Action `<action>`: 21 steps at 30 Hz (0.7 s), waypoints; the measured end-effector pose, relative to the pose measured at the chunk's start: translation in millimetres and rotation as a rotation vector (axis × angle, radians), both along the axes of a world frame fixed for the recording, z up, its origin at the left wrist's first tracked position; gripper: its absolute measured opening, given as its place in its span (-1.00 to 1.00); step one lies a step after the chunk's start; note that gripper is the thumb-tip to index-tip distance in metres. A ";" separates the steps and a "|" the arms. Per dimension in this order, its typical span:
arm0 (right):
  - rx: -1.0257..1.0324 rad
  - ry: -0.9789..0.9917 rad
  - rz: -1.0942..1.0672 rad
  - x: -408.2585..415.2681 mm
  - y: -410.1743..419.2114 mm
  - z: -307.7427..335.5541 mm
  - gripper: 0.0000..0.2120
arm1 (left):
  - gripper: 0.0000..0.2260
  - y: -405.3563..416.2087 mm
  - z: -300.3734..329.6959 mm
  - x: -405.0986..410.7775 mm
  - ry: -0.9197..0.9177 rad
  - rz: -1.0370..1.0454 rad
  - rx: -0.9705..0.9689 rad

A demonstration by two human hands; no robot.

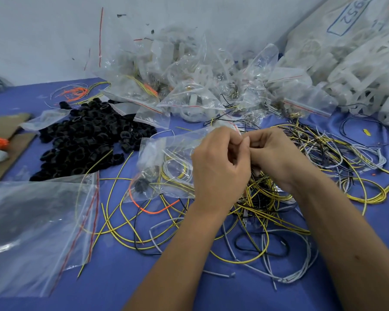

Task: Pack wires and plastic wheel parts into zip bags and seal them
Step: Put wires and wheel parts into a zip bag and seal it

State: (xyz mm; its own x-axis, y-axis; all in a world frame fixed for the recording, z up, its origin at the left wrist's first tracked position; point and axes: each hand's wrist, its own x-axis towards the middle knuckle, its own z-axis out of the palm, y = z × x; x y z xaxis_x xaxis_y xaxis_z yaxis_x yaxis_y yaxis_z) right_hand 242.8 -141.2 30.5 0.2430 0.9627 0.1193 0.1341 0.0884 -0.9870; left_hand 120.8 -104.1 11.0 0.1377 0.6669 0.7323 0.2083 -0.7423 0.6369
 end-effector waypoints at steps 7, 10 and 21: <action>-0.032 -0.004 0.192 -0.7 2.8 -6.7 -0.68 | -0.84 -2.7 4.2 -3.7 -0.018 -0.029 0.063; -0.033 -0.006 0.279 9.3 -1.4 -3.2 -0.81 | -0.85 -2.3 8.5 -6.9 -0.023 0.026 0.060; 0.003 0.064 0.247 -1.5 3.5 -3.9 -0.87 | -0.88 4.5 11.2 -9.3 0.001 0.190 -0.095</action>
